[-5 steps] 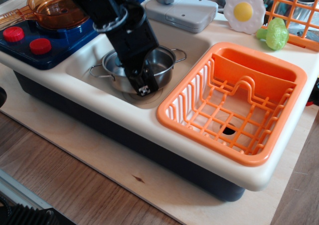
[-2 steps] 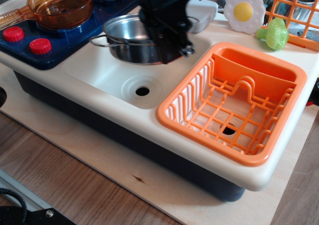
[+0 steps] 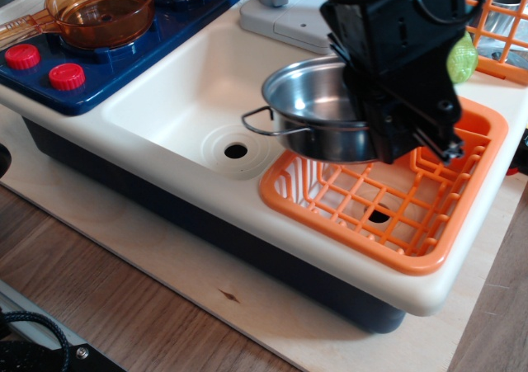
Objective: Put pan from sink into drying rack
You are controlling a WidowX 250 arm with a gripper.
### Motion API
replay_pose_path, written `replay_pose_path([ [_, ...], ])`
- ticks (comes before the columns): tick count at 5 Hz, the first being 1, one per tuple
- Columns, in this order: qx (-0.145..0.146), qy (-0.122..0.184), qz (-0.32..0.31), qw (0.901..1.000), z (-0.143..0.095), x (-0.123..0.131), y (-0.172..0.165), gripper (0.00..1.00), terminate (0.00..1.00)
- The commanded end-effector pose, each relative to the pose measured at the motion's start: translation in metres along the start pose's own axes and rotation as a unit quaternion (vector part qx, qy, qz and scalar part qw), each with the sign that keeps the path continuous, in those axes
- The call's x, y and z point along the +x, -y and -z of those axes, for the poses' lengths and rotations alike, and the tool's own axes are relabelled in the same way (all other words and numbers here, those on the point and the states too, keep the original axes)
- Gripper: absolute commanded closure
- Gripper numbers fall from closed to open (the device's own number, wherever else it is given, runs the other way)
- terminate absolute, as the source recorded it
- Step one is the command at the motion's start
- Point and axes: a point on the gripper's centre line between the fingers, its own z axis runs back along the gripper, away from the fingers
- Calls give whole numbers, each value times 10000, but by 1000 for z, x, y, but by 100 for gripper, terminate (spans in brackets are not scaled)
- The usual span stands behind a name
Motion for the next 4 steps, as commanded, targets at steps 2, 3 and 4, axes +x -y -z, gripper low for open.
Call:
replay_pose_path([
  [2, -224, 836, 753, 9934, 13, 36, 20, 0, 0],
  [3, -224, 836, 753, 9934, 13, 36, 20, 0, 0],
  [4, -224, 836, 753, 9934, 13, 36, 20, 0, 100],
])
